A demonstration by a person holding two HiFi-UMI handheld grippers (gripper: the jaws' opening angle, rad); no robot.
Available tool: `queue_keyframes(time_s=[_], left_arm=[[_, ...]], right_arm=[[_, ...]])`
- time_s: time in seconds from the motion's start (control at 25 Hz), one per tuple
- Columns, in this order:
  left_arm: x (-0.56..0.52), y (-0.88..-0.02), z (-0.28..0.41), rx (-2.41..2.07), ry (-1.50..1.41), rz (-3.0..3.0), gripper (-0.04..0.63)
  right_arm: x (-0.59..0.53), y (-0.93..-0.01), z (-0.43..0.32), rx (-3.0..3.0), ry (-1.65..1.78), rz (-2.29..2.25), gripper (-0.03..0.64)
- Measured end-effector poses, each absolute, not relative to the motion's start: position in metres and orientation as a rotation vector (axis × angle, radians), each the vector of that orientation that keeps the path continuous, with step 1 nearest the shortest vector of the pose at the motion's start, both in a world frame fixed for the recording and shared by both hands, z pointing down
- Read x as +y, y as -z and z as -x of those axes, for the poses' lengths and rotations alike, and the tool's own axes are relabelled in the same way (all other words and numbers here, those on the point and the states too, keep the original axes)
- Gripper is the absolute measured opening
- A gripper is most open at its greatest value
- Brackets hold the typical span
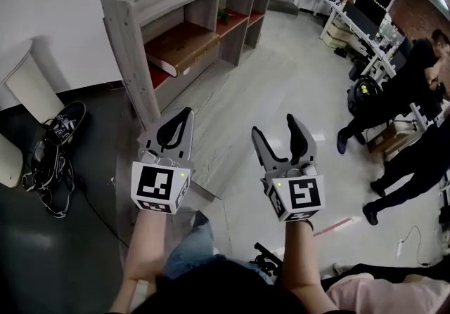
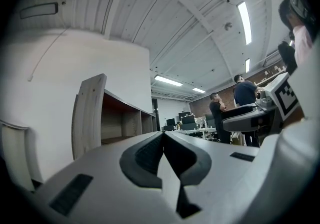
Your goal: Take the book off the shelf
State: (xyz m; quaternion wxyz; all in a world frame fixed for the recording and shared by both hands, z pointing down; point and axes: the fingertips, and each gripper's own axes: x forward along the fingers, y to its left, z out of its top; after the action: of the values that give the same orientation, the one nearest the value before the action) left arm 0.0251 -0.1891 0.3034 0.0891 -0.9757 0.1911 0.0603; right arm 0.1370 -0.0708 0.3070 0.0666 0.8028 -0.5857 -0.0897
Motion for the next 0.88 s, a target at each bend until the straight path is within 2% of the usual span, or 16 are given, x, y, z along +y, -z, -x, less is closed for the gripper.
queue_keyframes(time_s=[0.52,0.88], left_arm=[[-0.285,-0.327,-0.088,0.529,-0.104,2.966,0.012],[-0.323,-0.334,-0.098,0.589,-0.087,2.957,0.012]], right_arm=[[-0.19,-0.307,-0.206,-1.738,0.222,-2.407,0.325],[-0.25,-0.31,-0.222,-1.797,0.285,-2.302,0.325]])
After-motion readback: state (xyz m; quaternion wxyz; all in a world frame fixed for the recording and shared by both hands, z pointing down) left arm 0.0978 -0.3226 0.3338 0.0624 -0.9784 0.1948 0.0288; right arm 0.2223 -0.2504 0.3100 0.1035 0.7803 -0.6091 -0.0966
